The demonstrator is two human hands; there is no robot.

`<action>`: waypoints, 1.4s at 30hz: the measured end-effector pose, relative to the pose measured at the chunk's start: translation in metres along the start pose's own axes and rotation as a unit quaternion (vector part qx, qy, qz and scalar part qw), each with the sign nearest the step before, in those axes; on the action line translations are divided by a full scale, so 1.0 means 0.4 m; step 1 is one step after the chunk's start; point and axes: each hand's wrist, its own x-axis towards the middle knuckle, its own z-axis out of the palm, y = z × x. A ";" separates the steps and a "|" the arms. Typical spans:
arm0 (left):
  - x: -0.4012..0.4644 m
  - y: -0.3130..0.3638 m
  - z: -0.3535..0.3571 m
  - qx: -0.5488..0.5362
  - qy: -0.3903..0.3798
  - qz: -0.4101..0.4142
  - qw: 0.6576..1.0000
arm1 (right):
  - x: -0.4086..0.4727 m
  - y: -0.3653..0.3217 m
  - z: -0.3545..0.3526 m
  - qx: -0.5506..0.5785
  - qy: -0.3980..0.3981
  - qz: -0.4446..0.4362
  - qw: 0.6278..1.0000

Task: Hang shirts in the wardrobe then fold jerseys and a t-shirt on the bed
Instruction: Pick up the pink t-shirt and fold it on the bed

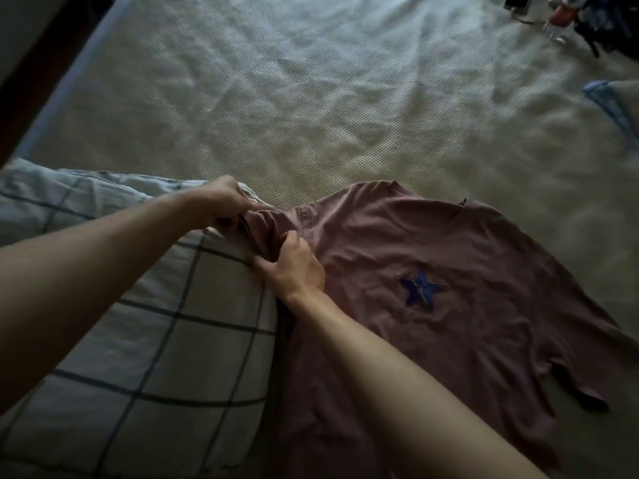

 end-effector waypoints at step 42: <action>-0.100 0.503 0.198 -0.180 -0.310 0.156 0.920 | -0.212 0.242 -0.521 0.482 0.166 0.074 0.857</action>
